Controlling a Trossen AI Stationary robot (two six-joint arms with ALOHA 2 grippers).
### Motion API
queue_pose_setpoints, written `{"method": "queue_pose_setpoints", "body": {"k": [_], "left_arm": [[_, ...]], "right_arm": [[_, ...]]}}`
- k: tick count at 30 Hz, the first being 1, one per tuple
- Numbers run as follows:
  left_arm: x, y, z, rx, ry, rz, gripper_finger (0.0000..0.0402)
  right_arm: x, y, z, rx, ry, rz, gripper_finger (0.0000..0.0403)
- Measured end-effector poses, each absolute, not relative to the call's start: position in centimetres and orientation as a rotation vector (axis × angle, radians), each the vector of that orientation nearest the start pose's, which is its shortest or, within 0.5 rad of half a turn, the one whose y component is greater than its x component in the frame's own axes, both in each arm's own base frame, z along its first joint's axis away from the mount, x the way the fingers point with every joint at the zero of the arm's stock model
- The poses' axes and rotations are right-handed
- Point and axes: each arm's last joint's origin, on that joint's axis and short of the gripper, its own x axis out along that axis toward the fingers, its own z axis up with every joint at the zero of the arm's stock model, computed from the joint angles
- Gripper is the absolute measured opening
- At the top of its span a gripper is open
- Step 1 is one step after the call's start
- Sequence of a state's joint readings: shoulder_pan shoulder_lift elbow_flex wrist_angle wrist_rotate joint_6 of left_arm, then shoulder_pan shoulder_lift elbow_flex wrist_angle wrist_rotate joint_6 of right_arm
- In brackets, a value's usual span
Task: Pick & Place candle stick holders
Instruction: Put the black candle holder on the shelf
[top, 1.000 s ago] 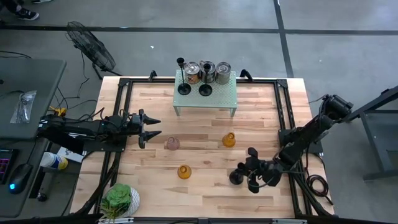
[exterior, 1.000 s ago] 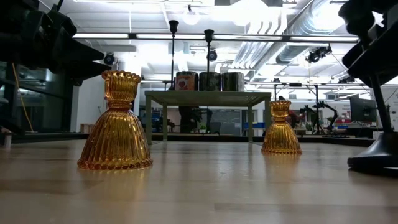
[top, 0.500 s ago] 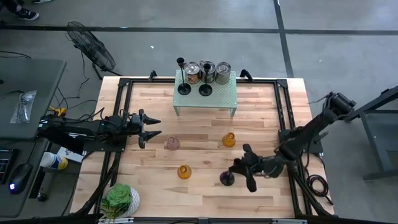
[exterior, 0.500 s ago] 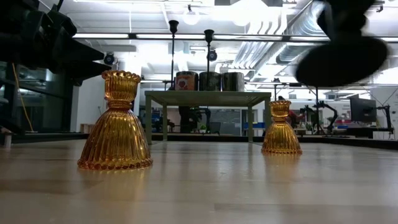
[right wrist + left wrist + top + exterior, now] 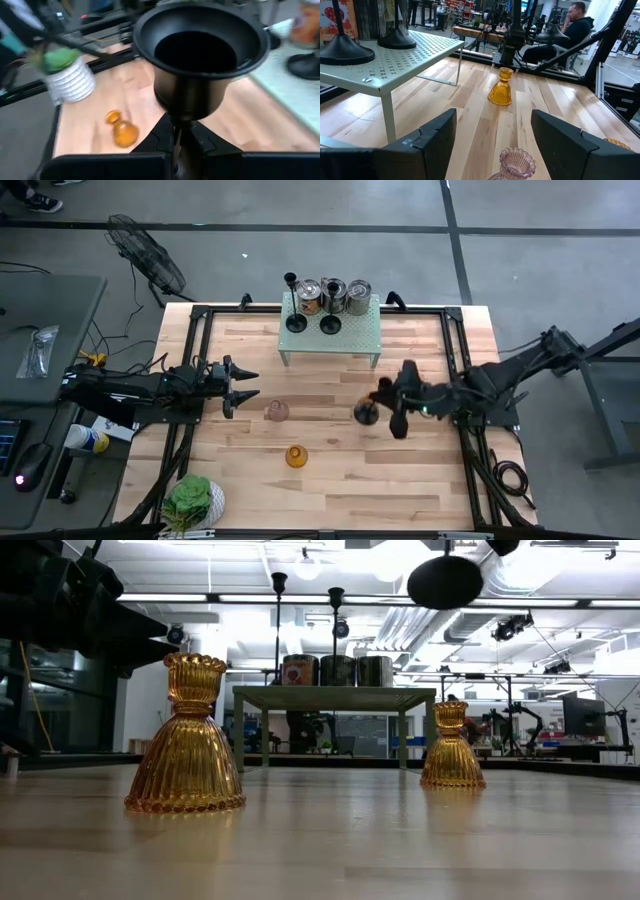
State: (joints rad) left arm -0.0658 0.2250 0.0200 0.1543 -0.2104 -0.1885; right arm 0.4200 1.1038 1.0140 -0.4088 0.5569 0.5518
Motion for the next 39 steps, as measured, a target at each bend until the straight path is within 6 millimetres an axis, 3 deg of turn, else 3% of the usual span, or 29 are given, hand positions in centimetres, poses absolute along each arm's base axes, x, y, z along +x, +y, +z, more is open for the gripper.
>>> {"method": "queue_pose_setpoints", "body": {"k": [18,28,39], "left_arm": [[11.1,-0.1,16.6,-0.181,0.037,0.148,0.0253],[11.1,-0.1,16.6,-0.181,0.037,0.149,0.0253],[11.1,-0.1,16.6,-0.181,0.037,0.149,0.0253]], "right_arm": [[23.7,-0.8,33.0,0.355,0.379,-0.666,0.0005],[25.8,-5.8,33.7,0.351,0.415,-0.85,0.0005],[27.7,-10.4,32.0,0.36,0.482,-0.964,0.0005]]}}
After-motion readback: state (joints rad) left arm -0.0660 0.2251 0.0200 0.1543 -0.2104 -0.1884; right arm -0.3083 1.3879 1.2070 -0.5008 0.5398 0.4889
